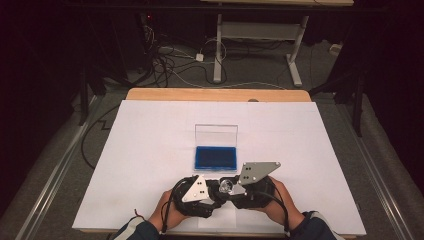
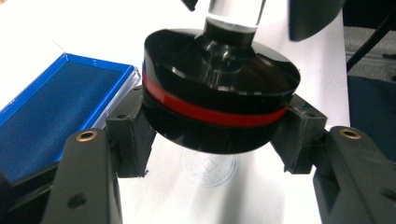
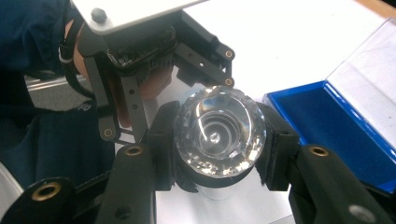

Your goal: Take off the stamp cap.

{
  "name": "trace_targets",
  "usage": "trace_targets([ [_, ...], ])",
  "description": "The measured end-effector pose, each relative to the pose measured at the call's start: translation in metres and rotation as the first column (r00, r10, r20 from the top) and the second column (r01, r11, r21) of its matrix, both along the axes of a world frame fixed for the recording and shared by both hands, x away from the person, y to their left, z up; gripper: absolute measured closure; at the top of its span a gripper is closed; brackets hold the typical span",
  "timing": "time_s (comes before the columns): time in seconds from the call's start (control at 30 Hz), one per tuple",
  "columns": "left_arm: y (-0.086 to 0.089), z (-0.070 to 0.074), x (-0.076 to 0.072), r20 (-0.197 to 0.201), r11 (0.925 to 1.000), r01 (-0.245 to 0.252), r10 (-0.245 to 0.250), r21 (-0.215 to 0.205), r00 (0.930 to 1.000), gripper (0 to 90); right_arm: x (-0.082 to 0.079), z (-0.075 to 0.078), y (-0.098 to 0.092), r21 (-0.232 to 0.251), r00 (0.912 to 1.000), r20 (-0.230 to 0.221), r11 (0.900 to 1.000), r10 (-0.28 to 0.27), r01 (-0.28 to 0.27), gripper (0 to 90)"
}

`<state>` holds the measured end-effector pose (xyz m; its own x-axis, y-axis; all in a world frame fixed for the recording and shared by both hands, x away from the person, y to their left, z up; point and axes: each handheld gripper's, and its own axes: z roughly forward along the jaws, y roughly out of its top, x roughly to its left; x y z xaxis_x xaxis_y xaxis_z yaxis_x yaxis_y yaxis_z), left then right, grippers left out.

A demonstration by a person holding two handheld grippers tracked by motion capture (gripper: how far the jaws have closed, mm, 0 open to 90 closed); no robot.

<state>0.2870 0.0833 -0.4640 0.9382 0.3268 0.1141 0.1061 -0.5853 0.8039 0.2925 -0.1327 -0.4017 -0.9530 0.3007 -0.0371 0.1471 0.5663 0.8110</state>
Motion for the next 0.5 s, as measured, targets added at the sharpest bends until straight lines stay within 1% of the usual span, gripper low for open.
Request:
trace_targets([
  [0.03, 0.000, -0.001, 0.000, 0.004, 0.9998, -0.001, 0.001, 0.018, 1.0000, 36.5, 0.000, 0.001, -0.001, 0.010, 1.0000, -0.001, 1.000, -0.005, 0.005, 56.4],
  [0.07, 0.000, -0.002, 0.000, 0.008, 0.9997, -0.003, 0.003, 0.024, 1.0000, 36.5, 0.000, 0.002, -0.003, 0.023, 0.9999, -0.003, 1.000, -0.010, 0.010, 56.5],
  [0.1, 0.001, -0.001, -0.001, 0.009, 1.0000, -0.008, 0.008, -0.004, 0.9999, 36.5, 0.001, 0.004, -0.004, 0.029, 0.9999, 0.001, 0.999, -0.017, 0.017, 56.5],
  [0.13, 0.002, 0.001, -0.001, 0.016, 0.9999, -0.007, 0.007, -0.016, 0.9998, 36.5, 0.000, 0.005, -0.005, 0.024, 0.9998, 0.005, 1.000, -0.018, 0.018, 56.4],
  [0.2, 0.003, 0.005, -0.001, 0.033, 0.9998, -0.018, 0.018, -0.012, 0.9993, 36.5, 0.000, 0.005, -0.007, 0.022, 0.9998, 0.010, 1.000, -0.016, 0.015, 56.4],
  [0.27, 0.004, 0.004, 0.000, 0.028, 0.9997, -0.021, 0.021, -0.010, 0.9994, 36.4, 0.001, 0.006, -0.008, 0.026, 0.9997, 0.010, 0.999, -0.020, 0.020, 56.4],
  [0.33, 0.006, 0.002, 0.001, 0.024, 0.9997, -0.022, 0.022, 0.002, 0.9995, 36.4, 0.001, 0.007, -0.011, 0.034, 0.9996, 0.013, 0.999, -0.026, 0.026, 56.4],
  [0.4, 0.007, 0.002, 0.002, 0.026, 0.9997, -0.023, 0.023, 0.002, 0.9994, 36.4, 0.002, 0.008, -0.014, 0.037, 0.9991, 0.018, 0.999, -0.037, 0.037, 56.4],
  [0.5, 0.009, 0.001, 0.002, 0.035, 0.9996, -0.026, 0.026, 0.014, 0.9991, 36.4, 0.004, 0.009, -0.020, 0.034, 0.9982, 0.027, 0.998, -0.054, 0.053, 56.4],
])
